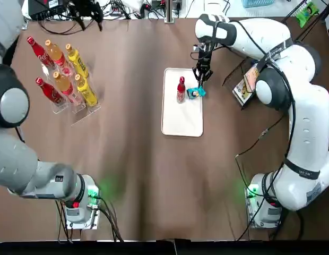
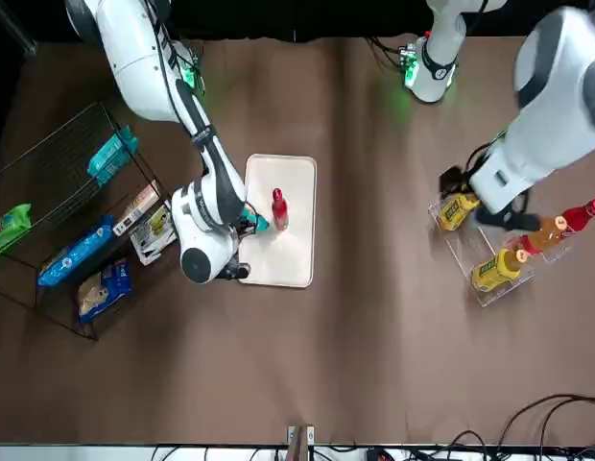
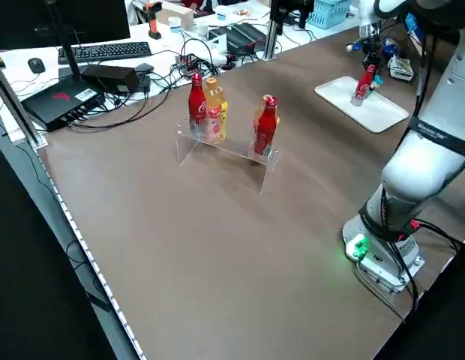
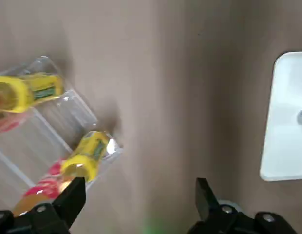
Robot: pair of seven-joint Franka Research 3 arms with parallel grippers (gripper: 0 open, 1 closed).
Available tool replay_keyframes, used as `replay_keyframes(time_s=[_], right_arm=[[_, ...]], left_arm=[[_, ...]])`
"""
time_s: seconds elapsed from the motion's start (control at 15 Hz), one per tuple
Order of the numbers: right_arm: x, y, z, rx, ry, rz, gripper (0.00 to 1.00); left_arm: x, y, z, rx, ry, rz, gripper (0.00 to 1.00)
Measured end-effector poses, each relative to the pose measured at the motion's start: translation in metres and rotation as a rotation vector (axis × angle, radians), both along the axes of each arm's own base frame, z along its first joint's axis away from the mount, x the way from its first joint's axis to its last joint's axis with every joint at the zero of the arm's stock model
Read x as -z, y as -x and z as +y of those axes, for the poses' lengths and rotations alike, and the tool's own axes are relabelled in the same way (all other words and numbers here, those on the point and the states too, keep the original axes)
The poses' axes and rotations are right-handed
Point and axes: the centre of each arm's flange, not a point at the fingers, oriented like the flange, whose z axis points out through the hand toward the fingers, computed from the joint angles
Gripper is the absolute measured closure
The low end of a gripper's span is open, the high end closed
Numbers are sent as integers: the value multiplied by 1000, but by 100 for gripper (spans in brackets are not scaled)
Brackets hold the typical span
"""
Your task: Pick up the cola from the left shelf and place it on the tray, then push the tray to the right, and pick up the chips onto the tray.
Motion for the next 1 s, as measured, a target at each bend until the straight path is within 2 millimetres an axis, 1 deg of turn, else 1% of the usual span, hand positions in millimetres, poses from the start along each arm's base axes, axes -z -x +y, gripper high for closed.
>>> replay_keyframes(time_s=[0.2,0.33,0.4,0.47,0.53,0.6,0.67,0.73,0.8,0.87,1.0], right_arm=[[1,2,3,-5,1,1,60],[-2,-1,0,-1,2,-3,42],[-6,-4,-3,2,2,-2,33],[-11,-7,-8,7,3,4,27],[-18,-11,-17,16,5,10,27],[-30,-20,-28,31,-1,2,26],[-50,-33,-41,52,-16,-25,25],[-81,-47,-59,77,-36,-61,25],[-117,-59,-78,103,-57,-103,25],[-154,-66,-98,128,-77,-148,25],[-221,-68,-131,162,-111,-230,25]], left_arm=[[-47,18,28,4,-13,-67,0],[-67,30,39,-7,-32,-92,0],[-72,33,44,-9,-59,-98,0],[-73,34,47,-2,-89,-103,0],[-73,34,48,14,-113,-104,0],[-72,34,49,38,-128,-104,0],[-72,34,49,60,-133,-100,0],[-73,35,50,72,-134,-89,0],[-73,37,51,78,-135,-75,0],[-75,37,52,82,-135,-67,0],[-78,35,52,80,-133,-66,0]])
